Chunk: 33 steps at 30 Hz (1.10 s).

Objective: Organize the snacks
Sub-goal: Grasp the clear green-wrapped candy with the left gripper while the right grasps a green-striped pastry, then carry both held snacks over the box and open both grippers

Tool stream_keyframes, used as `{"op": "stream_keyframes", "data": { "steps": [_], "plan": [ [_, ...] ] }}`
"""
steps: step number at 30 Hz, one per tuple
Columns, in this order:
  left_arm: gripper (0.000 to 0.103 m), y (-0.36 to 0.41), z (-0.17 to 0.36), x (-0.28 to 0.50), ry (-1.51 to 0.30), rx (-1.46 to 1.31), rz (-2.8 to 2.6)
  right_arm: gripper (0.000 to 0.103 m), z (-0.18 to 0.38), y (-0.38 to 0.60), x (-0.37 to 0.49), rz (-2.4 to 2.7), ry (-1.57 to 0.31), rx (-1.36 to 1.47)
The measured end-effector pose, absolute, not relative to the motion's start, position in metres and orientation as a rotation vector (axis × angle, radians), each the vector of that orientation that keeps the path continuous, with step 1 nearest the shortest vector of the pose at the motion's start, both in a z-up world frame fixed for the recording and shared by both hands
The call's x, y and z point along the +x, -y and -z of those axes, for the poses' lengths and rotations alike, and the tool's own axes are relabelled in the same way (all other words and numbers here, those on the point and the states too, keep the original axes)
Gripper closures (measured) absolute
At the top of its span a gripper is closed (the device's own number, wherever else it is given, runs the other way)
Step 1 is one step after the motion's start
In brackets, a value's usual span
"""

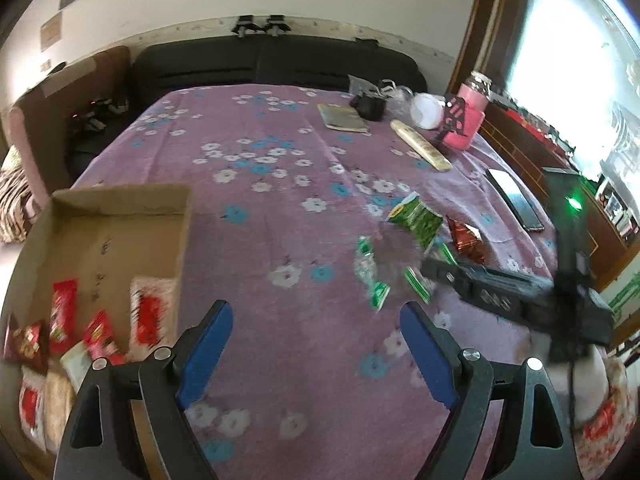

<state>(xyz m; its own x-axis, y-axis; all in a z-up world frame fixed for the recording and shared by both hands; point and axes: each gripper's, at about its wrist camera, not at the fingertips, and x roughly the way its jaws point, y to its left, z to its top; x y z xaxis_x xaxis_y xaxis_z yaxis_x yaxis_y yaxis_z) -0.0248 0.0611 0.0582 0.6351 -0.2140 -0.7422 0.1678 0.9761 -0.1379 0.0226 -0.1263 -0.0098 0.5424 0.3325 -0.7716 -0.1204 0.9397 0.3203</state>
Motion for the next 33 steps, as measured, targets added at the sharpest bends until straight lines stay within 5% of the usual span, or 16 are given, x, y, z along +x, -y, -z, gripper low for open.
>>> {"op": "stream_keyframes", "data": {
  "steps": [5,8,10,12,24,33],
  "plan": [
    [0.017,-0.029,-0.042,0.016,-0.915,-0.040,0.254,0.080,0.010,0.142,0.006,-0.265,-0.936,0.253],
    [0.035,-0.011,-0.028,0.036,-0.947,-0.006,0.263,0.080,0.010,0.145,0.005,-0.275,-0.928,0.273],
    [0.067,0.001,-0.018,0.045,-0.969,0.057,0.256,0.080,0.010,0.146,0.005,-0.283,-0.920,0.283],
    [0.083,0.007,-0.010,0.047,-1.003,0.081,0.267,0.080,0.010,0.148,0.004,-0.290,-0.914,0.290],
    [0.084,-0.020,-0.042,-0.009,-0.902,0.008,0.248,0.080,0.001,0.141,-0.008,-0.311,-0.873,0.271],
    [0.083,-0.109,-0.093,-0.083,-0.753,-0.077,0.091,0.079,-0.036,0.119,-0.046,-0.363,-0.816,0.218]
  ]
}}
